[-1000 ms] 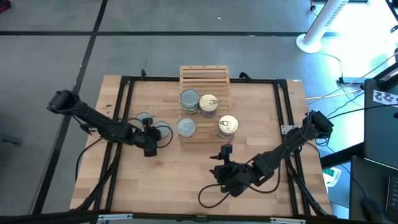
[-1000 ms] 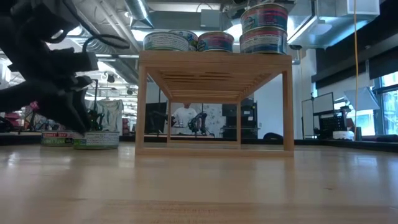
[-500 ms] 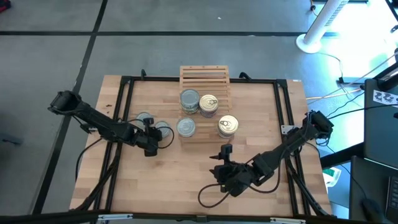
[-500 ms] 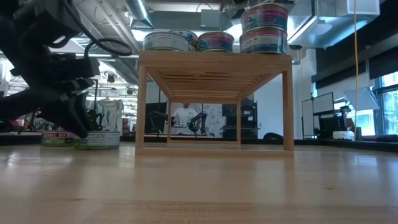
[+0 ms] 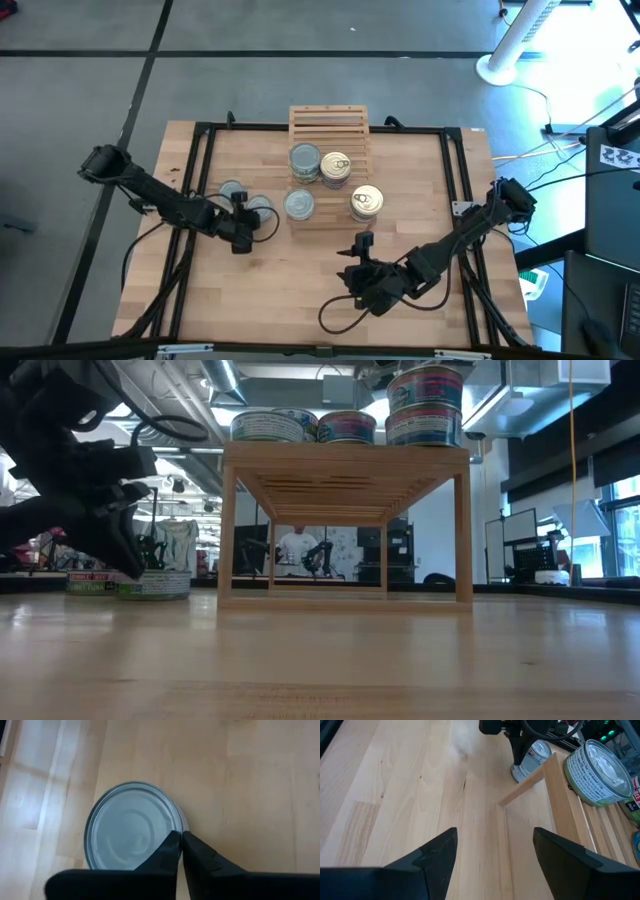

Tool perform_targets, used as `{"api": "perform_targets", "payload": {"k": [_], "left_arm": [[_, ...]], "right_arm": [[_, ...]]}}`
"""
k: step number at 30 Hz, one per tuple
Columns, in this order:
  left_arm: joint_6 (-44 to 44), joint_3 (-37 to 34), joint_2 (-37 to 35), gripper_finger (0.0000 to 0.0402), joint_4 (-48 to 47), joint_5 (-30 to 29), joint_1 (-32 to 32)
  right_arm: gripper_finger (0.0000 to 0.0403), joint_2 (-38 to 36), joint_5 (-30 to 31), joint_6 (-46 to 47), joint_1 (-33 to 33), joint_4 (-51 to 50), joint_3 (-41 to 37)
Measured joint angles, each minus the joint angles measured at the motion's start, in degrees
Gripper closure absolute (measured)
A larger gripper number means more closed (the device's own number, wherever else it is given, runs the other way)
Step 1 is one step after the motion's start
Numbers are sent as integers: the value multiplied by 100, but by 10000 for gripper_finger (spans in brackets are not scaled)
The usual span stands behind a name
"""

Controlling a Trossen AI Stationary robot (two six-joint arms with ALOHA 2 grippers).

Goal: Stack canned seafood by type on shelf
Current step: Stack the green tuna can on top of the green tuna can on the shelf

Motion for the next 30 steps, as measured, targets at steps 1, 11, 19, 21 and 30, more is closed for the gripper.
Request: {"api": "perform_targets", "payload": {"k": [1,11,19,21,30], "left_arm": [[-43,0,1,392,8,12,-11],[-232,-6,9,401,329,110,-40],[-432,-20,20,401,912,439,-40],[-562,-20,22,401,1063,584,-41],[-1160,-20,13,401,1297,1202,-53]], "right_arm": [[141,0,-1,0,0,0,0],[141,-2,-302,11,0,92,0],[141,-2,-302,7,0,90,0],[141,-2,-302,7,0,90,0],[141,463,-302,-683,0,685,2]]}}
